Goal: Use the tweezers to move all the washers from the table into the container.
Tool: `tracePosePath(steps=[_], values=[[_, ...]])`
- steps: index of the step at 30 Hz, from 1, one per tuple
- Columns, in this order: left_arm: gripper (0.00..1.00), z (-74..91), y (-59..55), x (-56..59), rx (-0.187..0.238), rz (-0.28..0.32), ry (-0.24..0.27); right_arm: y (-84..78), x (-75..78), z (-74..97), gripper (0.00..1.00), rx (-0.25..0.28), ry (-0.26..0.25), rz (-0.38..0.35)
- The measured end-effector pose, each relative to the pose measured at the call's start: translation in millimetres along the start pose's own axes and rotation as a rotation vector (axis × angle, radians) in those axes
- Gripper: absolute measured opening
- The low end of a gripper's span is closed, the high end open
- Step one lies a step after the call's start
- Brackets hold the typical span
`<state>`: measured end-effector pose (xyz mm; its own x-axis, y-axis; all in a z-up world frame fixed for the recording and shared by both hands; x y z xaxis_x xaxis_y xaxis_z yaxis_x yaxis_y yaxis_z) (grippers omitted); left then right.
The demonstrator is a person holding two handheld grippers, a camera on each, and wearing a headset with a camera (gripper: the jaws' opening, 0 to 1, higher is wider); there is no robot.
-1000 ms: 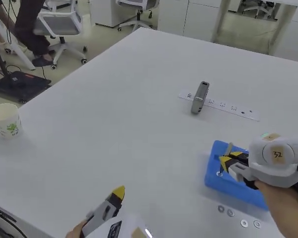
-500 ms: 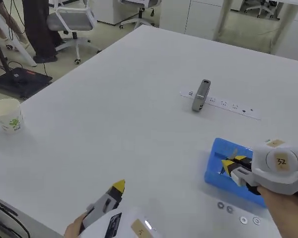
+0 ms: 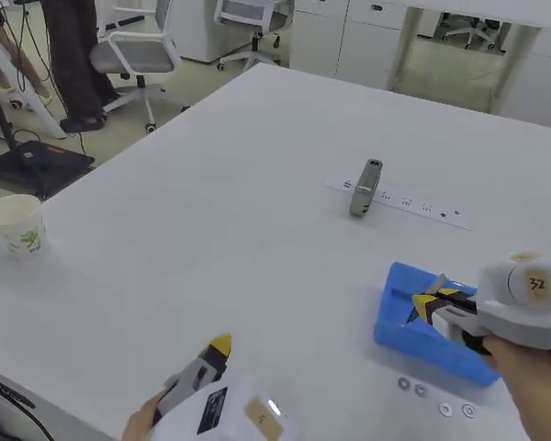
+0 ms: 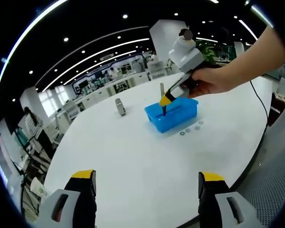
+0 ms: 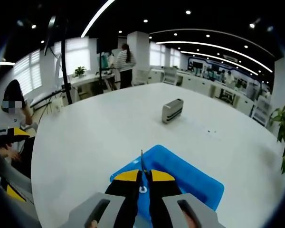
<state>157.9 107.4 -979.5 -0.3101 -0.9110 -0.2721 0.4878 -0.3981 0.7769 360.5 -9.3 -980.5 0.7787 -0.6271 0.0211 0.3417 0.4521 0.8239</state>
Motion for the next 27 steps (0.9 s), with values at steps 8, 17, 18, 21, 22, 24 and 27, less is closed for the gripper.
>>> tracePosePath(steps=[8, 17, 18, 21, 22, 24, 27], values=[[0.91, 1.4, 2.5, -0.2, 0.014, -0.009, 0.006, 13.8, -14.5, 30.3, 0.03, 0.071, 0.027, -0.01], [0.91, 1.4, 2.0, -0.2, 0.014, -0.004, 0.0, 5.0, -37.1, 49.7, 0.03, 0.074, 0.054, 0.019], [0.91, 1.6, 2.2, -0.8, 0.016, -0.003, 0.003, 2.5, -38.9, 51.3, 0.03, 0.072, 0.056, 0.02], [0.91, 1.6, 2.2, -1.4, 0.017, 0.004, 0.002, -3.8, -41.4, 52.5, 0.03, 0.06, 0.064, 0.01], [0.91, 1.5, 2.0, -1.5, 0.016, 0.002, 0.003, -5.7, -42.1, 52.6, 0.03, 0.057, 0.066, 0.007], [0.91, 1.7, 2.8, -1.4, 0.021, 0.001, 0.003, -10.7, -43.7, 52.2, 0.03, 0.048, 0.069, 0.0], [0.91, 1.9, 3.2, -1.6, 0.025, 0.004, 0.002, -18.6, -46.1, 50.0, 0.03, 0.032, 0.072, -0.005]])
Point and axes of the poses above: the centre of the closed fingertips' face, and the gripper's own axes: z roughly backward along the fingers, x roughly to its right, y roughly out of its top, the point moved 2 cm from there along z, roughly backward along the fingers, and after that the axes turned 1 degree about -x, right-handed, at the moved point
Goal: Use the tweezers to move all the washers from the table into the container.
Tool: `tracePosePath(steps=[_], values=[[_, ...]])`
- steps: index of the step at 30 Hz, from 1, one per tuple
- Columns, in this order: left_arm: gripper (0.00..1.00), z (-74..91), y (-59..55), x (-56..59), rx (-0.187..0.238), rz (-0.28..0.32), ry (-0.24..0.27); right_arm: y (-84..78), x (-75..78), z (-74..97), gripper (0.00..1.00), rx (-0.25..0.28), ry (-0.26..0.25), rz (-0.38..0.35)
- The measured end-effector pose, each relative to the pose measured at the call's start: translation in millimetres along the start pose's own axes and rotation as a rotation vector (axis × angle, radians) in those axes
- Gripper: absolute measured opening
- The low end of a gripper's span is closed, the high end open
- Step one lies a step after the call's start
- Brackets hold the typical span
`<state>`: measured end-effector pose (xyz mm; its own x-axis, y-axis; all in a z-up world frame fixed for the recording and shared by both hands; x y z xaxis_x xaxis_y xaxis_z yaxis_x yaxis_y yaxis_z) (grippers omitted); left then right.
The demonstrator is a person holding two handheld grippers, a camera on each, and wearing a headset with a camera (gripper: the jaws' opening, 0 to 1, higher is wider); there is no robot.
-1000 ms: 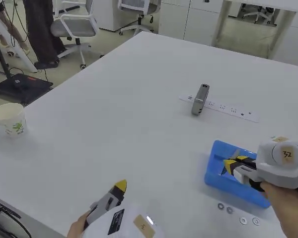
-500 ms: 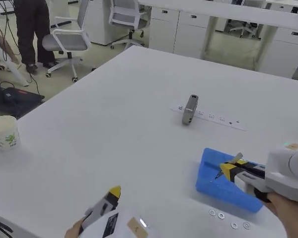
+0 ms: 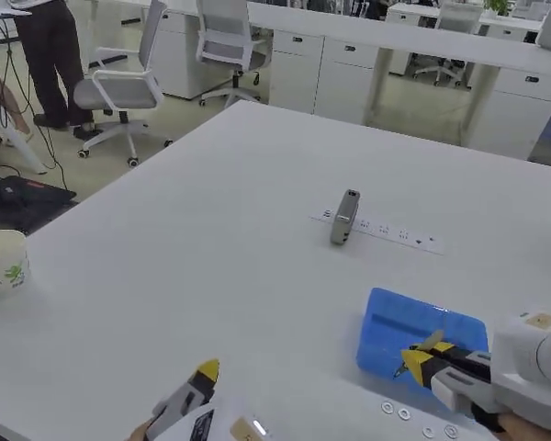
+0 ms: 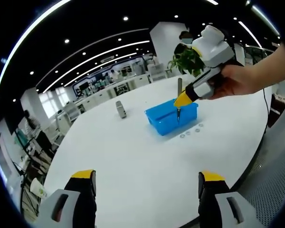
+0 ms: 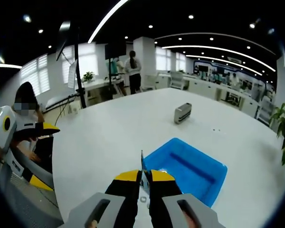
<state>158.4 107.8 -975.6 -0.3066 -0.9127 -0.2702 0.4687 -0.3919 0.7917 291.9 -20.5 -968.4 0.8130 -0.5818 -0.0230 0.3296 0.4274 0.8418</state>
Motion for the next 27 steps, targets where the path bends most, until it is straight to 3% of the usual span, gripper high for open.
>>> tracePosePath(steps=[14, 27], values=[[0.91, -2.2, -2.0, 0.4, -0.016, -0.006, -0.001, -26.9, 2.8, -13.3, 0.03, -0.061, -0.005, -0.011], [0.9, -2.9, -3.0, 0.8, -0.026, -0.01, 0.0, -36.9, 5.7, -20.4, 0.03, -0.08, -0.018, -0.013]])
Point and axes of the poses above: the centre of the closed fingertips' face, and the gripper's own axes: z roughly backward along the fingers, x roughly to its right, y roughly out of its top, the point moved 2 cm from there along z, roughly backward along the fingers, and after that the axes turned 1 degree about -x, right-handed, at the moved point
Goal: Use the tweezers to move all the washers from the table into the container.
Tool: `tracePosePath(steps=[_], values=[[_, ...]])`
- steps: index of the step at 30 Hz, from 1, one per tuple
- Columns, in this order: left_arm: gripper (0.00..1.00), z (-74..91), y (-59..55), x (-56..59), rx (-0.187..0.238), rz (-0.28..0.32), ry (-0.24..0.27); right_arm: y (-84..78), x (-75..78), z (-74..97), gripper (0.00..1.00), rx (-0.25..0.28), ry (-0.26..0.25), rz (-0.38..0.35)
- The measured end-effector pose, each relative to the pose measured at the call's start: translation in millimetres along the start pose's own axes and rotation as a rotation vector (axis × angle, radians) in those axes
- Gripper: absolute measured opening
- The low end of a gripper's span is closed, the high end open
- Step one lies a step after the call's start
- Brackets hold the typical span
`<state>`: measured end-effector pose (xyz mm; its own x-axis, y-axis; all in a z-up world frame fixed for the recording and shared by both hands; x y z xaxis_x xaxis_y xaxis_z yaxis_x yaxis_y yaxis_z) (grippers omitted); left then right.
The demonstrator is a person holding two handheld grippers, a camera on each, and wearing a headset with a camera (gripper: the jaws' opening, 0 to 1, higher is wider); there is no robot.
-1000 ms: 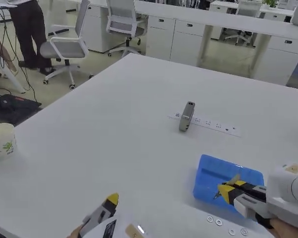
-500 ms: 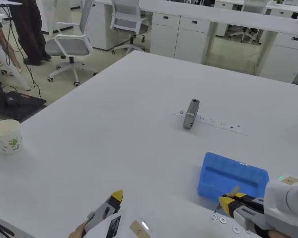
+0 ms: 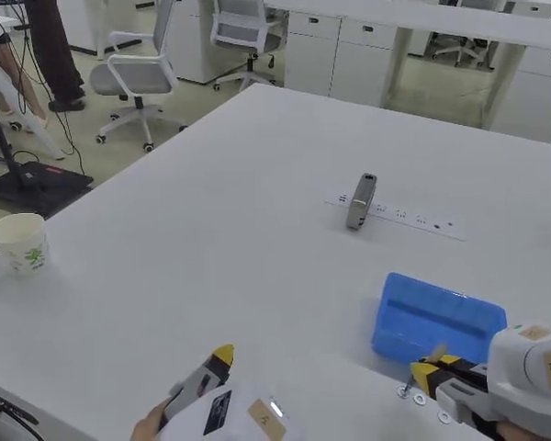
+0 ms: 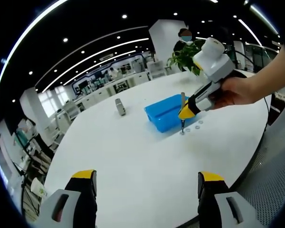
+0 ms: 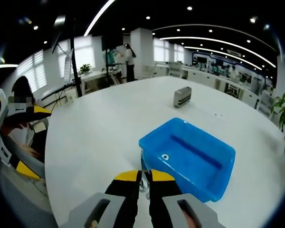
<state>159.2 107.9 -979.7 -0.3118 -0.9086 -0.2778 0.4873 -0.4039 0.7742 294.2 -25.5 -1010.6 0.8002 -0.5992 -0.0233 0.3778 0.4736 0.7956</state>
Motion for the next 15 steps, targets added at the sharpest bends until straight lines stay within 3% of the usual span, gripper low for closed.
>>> tracePosePath(steps=[11, 15], values=[[0.89, 0.0, -0.3, -0.5, -0.002, 0.002, 0.003, -1.0, 2.9, 0.9, 0.03, 0.016, -0.006, -0.006], [0.89, 0.5, 0.2, -1.2, 0.002, 0.005, 0.006, -0.9, 1.7, 1.3, 0.02, 0.0, -0.002, 0.003]])
Point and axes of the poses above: the centre of the closed fingertips' face, and the gripper's own axes: z roughly backward along the fingers, x roughly to its right, y roughly out of its top, the point moved 2 cm from there along z, roughly backward along the fingers, and after that the axes turned 1 degree about -x, right-handed, at the moved point
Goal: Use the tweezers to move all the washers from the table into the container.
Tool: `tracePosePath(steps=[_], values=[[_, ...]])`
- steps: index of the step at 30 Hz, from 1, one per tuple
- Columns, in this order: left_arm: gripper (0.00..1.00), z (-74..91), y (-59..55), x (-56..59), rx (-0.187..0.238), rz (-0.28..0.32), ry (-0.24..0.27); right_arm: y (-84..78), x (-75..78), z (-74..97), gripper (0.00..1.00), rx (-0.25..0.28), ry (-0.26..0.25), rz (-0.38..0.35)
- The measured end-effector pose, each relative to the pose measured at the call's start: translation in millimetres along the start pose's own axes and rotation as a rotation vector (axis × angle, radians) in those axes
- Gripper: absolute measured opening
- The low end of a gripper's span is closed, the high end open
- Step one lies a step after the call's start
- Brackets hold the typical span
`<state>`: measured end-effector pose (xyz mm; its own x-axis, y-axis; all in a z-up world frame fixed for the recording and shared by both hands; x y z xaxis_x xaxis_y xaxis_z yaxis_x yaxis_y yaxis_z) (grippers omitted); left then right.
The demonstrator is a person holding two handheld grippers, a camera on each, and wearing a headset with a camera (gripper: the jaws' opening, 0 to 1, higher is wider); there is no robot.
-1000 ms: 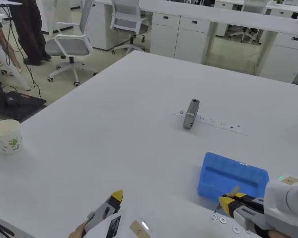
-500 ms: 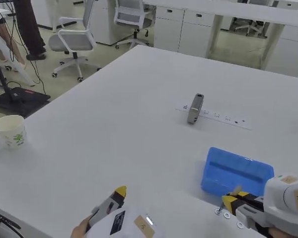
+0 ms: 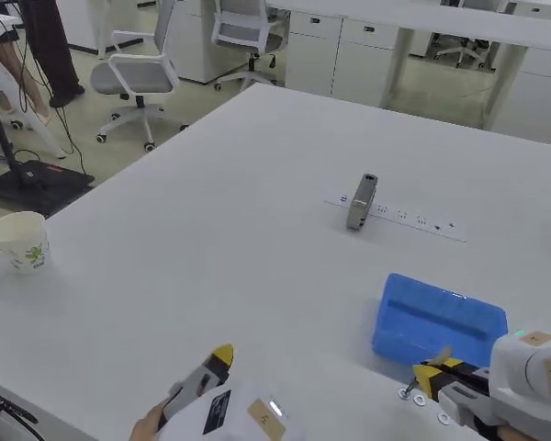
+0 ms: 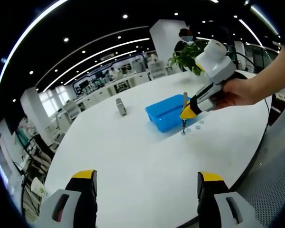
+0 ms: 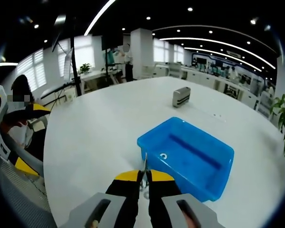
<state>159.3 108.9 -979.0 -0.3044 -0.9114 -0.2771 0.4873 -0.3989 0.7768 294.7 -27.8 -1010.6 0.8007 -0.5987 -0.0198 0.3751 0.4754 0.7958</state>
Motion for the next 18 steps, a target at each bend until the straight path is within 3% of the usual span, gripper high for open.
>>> tracePosePath(steps=[5, 18], values=[[0.89, 0.0, -0.1, 0.0, 0.0, 0.001, -0.001, 1.1, -0.6, 0.5, 0.02, -0.013, 0.01, 0.004], [0.92, 0.4, 0.8, 1.6, 0.006, 0.004, -0.008, 20.9, -2.8, 20.0, 0.02, 0.023, 0.024, 0.008]])
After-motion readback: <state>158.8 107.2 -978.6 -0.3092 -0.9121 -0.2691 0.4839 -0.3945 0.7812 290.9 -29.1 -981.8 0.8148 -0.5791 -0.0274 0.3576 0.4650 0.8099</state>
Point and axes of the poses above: the centre of the closed fingertips' face, and the gripper's own axes: z roughly backward along the fingers, x roughly to its right, y roughly out of its top, the point moved 2 cm from there along z, roughly backward along the fingers, and after that the axes turned 1 degree about -x, right-handed, at the moved point
